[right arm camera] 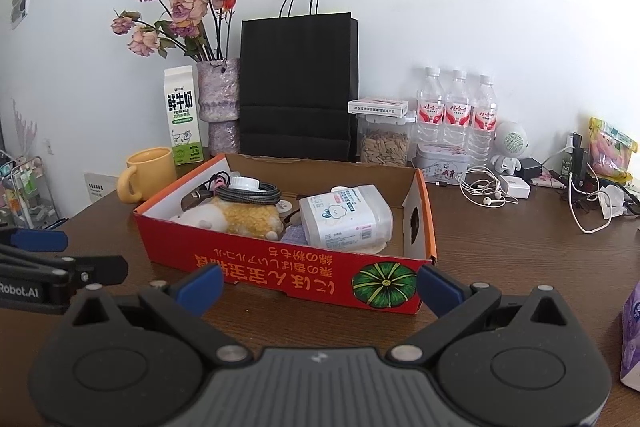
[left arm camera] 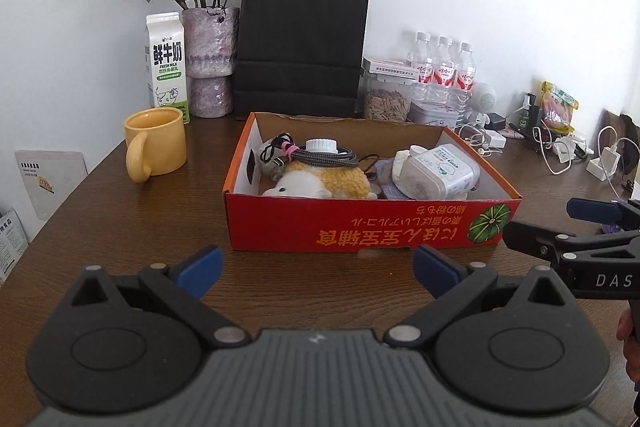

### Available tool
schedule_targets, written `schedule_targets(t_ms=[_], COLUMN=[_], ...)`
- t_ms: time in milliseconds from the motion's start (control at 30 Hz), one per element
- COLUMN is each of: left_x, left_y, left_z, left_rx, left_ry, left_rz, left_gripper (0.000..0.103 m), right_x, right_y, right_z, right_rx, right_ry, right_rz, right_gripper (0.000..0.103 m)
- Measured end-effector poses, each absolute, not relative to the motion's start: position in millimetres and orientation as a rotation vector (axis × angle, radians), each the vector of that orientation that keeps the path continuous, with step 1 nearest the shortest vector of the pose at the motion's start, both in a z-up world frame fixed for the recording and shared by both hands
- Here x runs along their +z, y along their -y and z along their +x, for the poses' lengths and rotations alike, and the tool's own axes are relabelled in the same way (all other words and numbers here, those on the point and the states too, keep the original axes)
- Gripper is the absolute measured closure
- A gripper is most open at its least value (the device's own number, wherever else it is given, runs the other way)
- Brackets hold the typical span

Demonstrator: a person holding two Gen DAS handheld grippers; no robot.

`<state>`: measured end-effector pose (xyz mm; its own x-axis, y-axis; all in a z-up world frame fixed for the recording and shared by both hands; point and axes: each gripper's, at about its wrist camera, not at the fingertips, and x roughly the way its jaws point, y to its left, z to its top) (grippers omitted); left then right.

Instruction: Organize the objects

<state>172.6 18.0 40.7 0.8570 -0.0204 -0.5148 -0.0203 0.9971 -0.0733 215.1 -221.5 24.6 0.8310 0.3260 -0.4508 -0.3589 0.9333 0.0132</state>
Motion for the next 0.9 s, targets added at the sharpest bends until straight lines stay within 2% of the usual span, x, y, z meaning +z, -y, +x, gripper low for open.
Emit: schedule_targets(t_ms=[900], left_x=[39.1], left_y=[-16.5], left_z=[170.0], left_rx=[-0.017], left_ry=[-0.556], left_rz=[-0.090], left_gripper=[0.000], right_x=[23.8], right_y=[217.5], right_z=[211.5], right_rx=[0.367], right_ry=[-0.469], right_rz=[-0.082], right_gripper=[0.000])
